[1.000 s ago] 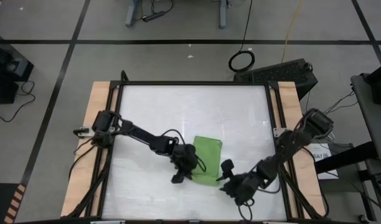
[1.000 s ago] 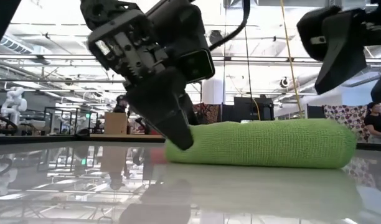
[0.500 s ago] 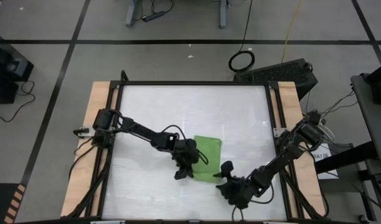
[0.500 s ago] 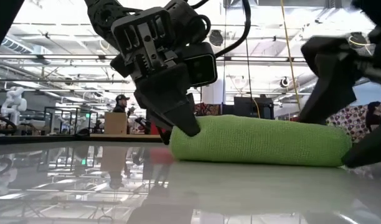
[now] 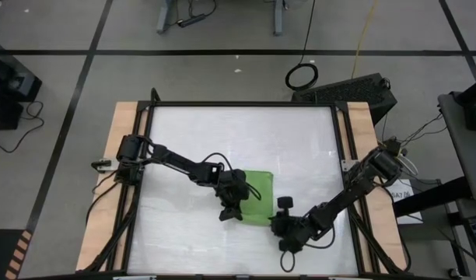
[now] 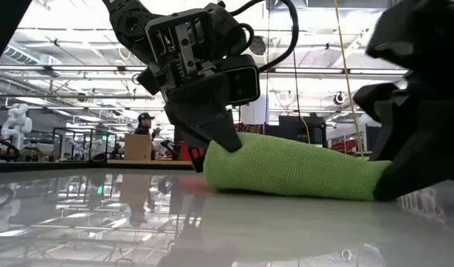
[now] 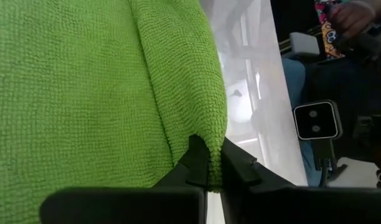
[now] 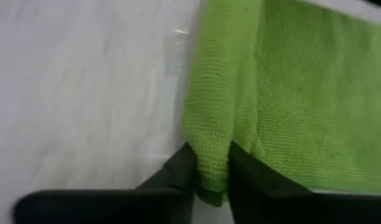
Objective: Roll towel into tight, uniform cylinder
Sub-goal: Roll the green microfiber towel
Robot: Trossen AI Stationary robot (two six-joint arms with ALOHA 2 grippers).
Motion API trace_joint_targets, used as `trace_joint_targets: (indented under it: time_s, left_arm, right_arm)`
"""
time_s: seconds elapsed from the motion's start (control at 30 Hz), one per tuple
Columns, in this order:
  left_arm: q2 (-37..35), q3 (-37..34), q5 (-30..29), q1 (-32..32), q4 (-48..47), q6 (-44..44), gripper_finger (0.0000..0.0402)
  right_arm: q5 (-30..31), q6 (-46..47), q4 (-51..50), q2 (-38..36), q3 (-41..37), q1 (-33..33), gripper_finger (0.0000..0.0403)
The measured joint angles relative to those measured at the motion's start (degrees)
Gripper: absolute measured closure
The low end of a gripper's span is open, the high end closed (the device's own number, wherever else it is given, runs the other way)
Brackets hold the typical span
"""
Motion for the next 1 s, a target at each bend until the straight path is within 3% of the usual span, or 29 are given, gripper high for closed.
trace_joint_targets:
  time_s: [0.13,0.23,0.43,0.6,0.77,1.0]
  left_arm:
    - [0.00,0.00,-1.06,0.00,-0.46,0.08,0.0381]
    - [0.00,0.00,-1.29,-0.29,-0.55,1.49,0.0367]
    - [-0.15,0.02,-4.23,-0.98,-0.36,3.78,0.0278]
    - [-1.84,0.02,-10.76,-2.63,-1.53,8.34,0.0216]
    - [-5.55,0.04,-22.93,-6.58,-4.48,17.68,0.0206]
    - [-6.33,0.09,-50.31,-18.18,-4.84,40.04,0.0206]
  right_arm:
    - [-6.29,2.99,0.08,-0.63,-0.02,-2.04,0.0390]
    - [-11.35,5.57,0.09,-1.98,-0.03,-3.41,0.0388]
    - [-22.29,8.54,-0.48,-4.88,-0.22,-5.95,0.0386]
    - [-25.11,8.70,-0.67,-5.19,-0.24,-6.95,0.0390]
    - [-26.06,8.69,-0.77,-5.21,-0.24,-6.95,0.0390]
    - [-27.54,8.69,-0.50,-5.24,-0.24,-7.38,0.0390]
